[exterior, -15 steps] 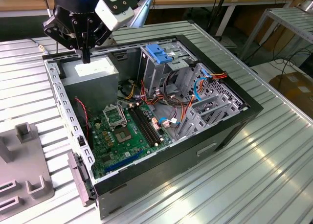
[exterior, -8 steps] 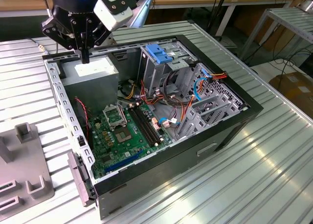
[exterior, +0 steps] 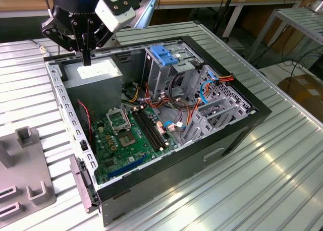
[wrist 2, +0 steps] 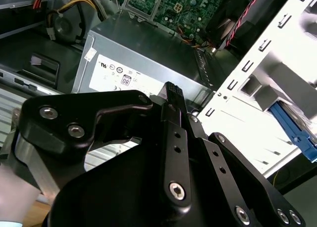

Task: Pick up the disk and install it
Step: 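Reach for the disk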

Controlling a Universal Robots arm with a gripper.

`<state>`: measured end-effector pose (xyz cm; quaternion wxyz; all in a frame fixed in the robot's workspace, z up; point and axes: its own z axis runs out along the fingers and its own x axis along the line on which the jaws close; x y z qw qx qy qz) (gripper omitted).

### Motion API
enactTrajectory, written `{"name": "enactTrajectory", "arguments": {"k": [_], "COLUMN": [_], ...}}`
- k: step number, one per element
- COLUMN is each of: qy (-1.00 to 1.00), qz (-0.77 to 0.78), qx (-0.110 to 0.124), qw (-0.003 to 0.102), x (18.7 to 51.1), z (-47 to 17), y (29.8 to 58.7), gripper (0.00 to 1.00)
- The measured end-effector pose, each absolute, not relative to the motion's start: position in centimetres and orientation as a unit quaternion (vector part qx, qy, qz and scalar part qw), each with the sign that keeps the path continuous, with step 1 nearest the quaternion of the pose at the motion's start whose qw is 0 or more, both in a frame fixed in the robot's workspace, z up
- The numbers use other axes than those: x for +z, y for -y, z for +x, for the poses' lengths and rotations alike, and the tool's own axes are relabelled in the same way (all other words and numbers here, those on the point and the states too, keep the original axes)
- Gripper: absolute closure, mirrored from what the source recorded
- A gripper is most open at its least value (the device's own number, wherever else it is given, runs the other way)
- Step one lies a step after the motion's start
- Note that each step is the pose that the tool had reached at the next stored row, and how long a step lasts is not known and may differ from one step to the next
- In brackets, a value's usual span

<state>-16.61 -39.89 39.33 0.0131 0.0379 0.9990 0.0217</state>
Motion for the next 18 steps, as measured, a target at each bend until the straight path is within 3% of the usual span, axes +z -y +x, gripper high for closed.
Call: {"name": "enactTrajectory", "arguments": {"k": [18], "qy": [-0.999], "qz": [0.038], "qx": [0.022], "qw": [0.013], "x": [39.33], "z": [-17.26], "y": [39.89], "gripper": [0.90]}}
